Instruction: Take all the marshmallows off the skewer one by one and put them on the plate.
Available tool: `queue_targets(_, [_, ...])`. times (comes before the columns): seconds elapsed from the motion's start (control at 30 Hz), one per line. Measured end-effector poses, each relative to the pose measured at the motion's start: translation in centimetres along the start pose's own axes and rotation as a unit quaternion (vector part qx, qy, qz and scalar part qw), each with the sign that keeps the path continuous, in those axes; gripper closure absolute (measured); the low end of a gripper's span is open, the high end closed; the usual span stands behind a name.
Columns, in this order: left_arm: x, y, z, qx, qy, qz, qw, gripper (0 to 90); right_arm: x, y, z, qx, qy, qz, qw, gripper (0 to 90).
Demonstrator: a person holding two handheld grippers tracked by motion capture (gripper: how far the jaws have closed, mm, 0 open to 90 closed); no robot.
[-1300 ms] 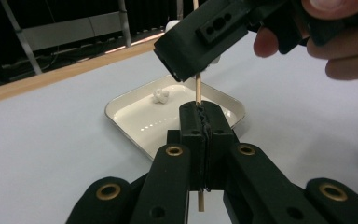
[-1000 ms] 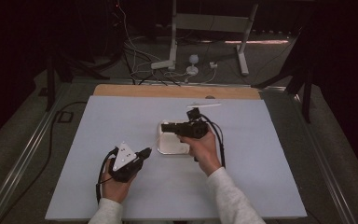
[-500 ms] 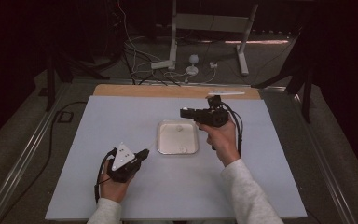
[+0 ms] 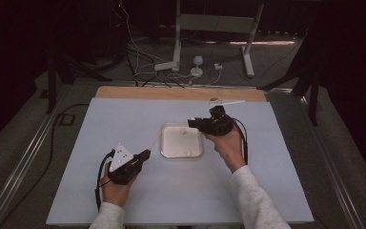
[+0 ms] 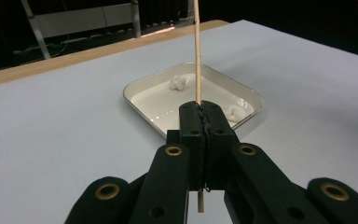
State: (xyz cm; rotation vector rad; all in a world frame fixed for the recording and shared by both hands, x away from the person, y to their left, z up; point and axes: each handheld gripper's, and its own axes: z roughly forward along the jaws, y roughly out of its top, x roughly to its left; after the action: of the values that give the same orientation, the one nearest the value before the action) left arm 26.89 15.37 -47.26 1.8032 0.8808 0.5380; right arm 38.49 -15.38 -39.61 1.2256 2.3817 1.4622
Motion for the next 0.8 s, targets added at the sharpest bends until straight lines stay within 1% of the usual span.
queue_targets(0.07, [0.0,0.0,0.0,-0.001,0.0,-0.002,1.0,89.8,-0.2,-0.5,0.5,0.01,-0.016,-0.004,0.9998,77.3])
queue_targets(0.17, [0.0,0.0,0.1,0.0,0.0,-0.002,1.0,89.8,-0.6,-1.4,1.4,0.023,-0.029,-0.003,0.9993,76.8])
queue_targets(0.23, [0.0,0.0,0.1,0.0,-0.001,-0.002,1.0,89.7,-1.0,-2.0,1.9,0.032,-0.034,0.003,0.9989,76.8])
queue_targets(0.37, [0.0,0.0,0.1,-0.001,0.0,-0.004,1.0,89.6,-1.4,-2.9,2.7,0.041,-0.043,0.009,0.9982,76.8])
queue_targets(0.6, [0.0,0.0,0.1,0.0,-0.003,-0.005,1.0,89.6,-1.8,-4.0,3.7,0.061,-0.063,0.005,0.9961,76.8])
queue_targets(0.8, [0.0,0.0,0.2,0.0,-0.004,-0.005,1.0,89.5,-2.2,-4.6,4.3,0.065,-0.074,0.014,0.9951,74.9])
